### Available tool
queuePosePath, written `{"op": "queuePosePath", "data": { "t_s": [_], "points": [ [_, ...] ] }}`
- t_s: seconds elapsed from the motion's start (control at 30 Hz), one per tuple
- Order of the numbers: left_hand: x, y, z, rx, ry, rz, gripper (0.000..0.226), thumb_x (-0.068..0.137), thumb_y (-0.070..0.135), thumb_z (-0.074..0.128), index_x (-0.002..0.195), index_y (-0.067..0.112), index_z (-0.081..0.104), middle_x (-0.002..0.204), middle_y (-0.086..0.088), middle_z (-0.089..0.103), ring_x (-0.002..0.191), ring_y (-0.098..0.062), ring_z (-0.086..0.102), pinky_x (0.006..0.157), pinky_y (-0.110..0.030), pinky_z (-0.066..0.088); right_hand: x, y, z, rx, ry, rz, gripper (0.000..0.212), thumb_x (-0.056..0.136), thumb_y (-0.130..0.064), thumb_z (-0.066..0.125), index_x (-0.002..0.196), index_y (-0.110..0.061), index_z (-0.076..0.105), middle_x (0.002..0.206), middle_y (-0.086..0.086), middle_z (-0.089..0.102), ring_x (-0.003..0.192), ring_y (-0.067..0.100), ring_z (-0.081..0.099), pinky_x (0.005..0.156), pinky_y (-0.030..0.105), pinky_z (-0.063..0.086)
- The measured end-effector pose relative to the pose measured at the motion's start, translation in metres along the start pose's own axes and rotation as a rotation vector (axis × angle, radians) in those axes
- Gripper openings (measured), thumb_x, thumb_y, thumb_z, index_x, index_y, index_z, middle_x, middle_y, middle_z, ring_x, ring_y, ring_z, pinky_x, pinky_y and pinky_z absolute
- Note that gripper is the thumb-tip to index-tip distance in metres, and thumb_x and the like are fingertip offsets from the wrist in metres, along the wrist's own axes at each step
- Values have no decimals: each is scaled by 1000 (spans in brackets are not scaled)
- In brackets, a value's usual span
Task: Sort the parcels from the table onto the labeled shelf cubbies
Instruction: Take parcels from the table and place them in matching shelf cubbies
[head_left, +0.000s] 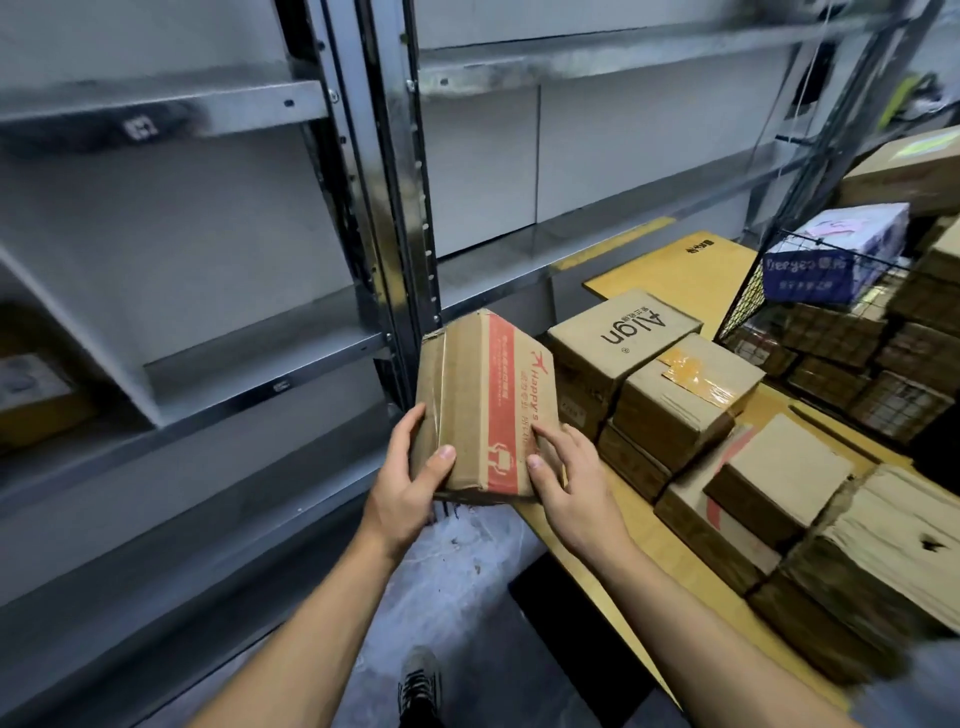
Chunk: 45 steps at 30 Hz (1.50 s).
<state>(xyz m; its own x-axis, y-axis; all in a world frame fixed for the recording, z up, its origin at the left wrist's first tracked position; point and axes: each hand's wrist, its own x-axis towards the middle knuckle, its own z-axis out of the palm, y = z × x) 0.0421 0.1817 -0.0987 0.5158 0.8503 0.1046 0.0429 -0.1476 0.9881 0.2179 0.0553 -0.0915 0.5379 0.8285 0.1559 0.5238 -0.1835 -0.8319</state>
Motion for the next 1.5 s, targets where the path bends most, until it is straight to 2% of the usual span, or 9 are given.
{"op": "queuePosePath", "data": {
  "t_s": [0.3,0.43,0.6,0.73,0.93,1.1,1.23,1.33,1.5],
  "points": [
    [-20,27,-3,395,113,140,76,78,52,65,146,36,36,133,14,42,114,26,36,87,6,26,3,-45,12,261,-140,108,75,76,-71,60,143,-39,43,130,-7,63,117,9,61,98,39,53],
    [-20,42,-7,350,25,235,58,85,50,59,140,48,39,135,20,47,121,11,45,92,-2,34,1,-44,12,384,-22,84,49,78,-53,72,116,-62,42,111,-23,64,104,-10,61,81,17,56],
    [-11,54,-20,183,62,226,41,87,32,60,127,36,55,130,3,58,119,-1,54,98,-16,42,-2,-38,5,812,-99,168,48,81,-32,76,122,-40,53,119,4,71,109,21,69,82,42,61],
    [-15,44,-29,181,135,145,42,83,34,60,124,30,55,131,-1,51,122,-5,51,101,-21,42,-5,-40,2,948,-185,190,47,83,-22,67,126,-31,50,112,5,75,100,24,73,70,40,61],
    [-36,39,-44,29,145,73,44,85,29,58,127,39,51,122,14,64,111,-3,61,82,-18,51,-5,-46,8,919,-318,166,44,93,-23,62,134,-31,46,117,-1,73,107,20,71,76,40,61],
    [-53,48,-72,140,261,94,51,82,36,64,130,45,49,129,7,56,117,-7,57,92,-26,49,3,-54,19,617,-275,-11,52,97,-30,62,138,-55,41,133,-7,55,122,19,59,96,48,55],
    [-64,53,-93,312,368,149,51,80,42,65,126,53,47,124,22,49,115,9,50,90,-5,39,4,-74,36,430,-262,-145,48,93,-30,55,123,-68,51,132,-6,51,112,5,60,88,27,55],
    [-75,54,-110,374,428,148,52,79,43,66,128,44,48,123,19,49,114,11,48,90,-8,39,4,-90,51,470,-331,-90,40,89,-45,56,127,-56,58,130,-14,59,115,6,62,91,33,58],
    [-91,58,-143,481,537,172,54,82,44,70,131,41,47,126,15,46,113,18,43,88,-2,35,4,-128,82,416,-428,-125,73,76,-66,67,143,-46,44,140,-6,51,126,10,54,104,46,51]
  ]
}}
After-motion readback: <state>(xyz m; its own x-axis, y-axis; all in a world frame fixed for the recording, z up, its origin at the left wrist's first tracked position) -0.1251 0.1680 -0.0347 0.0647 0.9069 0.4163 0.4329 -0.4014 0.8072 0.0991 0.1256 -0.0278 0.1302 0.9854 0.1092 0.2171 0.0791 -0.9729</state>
